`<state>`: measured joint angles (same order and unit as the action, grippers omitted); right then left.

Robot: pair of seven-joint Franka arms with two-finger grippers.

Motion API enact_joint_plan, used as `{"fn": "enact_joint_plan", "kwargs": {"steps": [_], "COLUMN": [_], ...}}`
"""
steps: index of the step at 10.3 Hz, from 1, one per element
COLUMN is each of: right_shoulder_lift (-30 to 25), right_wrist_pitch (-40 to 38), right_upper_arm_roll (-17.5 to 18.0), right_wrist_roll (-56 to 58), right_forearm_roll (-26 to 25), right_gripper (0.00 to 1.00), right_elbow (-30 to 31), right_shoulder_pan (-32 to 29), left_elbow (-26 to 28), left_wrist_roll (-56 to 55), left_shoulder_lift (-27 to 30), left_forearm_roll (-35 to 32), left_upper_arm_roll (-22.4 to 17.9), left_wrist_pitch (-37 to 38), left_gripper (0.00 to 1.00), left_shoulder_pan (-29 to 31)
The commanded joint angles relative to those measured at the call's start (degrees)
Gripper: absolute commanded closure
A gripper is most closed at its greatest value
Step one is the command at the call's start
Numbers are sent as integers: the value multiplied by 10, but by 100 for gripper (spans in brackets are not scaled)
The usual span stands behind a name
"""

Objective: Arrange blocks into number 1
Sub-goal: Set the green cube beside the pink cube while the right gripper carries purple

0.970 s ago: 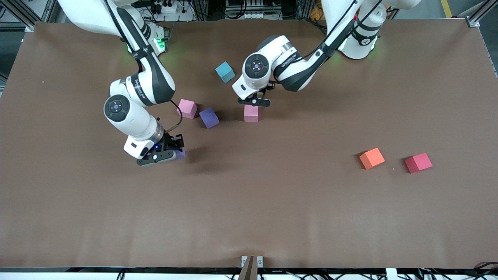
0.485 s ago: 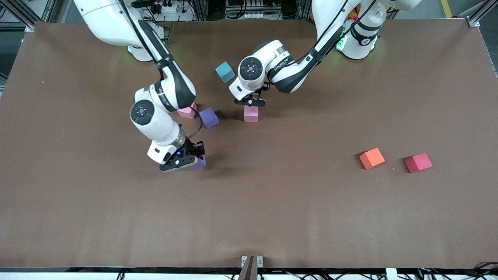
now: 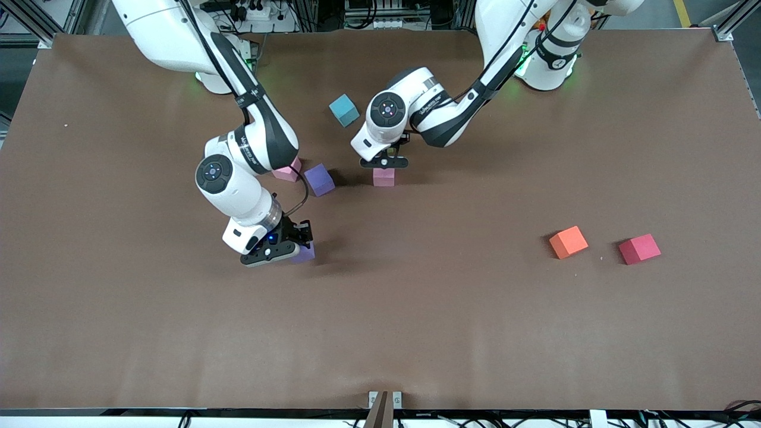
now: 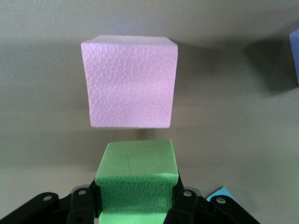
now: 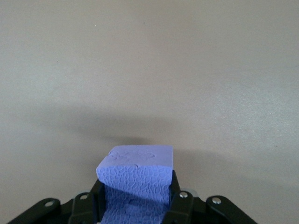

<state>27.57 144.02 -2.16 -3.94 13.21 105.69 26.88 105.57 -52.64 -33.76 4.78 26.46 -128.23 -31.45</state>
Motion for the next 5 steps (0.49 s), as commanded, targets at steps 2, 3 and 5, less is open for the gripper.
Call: {"fn": "enact_joint_plan", "kwargs": {"steps": [2,3,5], "right_shoulder_lift": [1,1,2], "right_wrist_pitch": [7,13,13], "right_upper_arm_roll": [1,1,1], "right_wrist_roll": [-2,-2,-2], "right_forearm_roll": [46,65,67], "right_gripper": [58,58,58], "right_elbow": [-1,0,0], "right_shoulder_pan": [10,15,18], "left_elbow": [2,6,7], "left_wrist_roll": [-47,-47,-47], "left_shoulder_lift": [-1,-1,-5], "left_forearm_roll": [-34,-35,-37], "left_upper_arm_roll": [-4,-4,-4], "left_wrist_pitch": [-10,-10,-11], "left_gripper": [100,100,100], "left_shoulder_pan": [-7,-7,-7]}}
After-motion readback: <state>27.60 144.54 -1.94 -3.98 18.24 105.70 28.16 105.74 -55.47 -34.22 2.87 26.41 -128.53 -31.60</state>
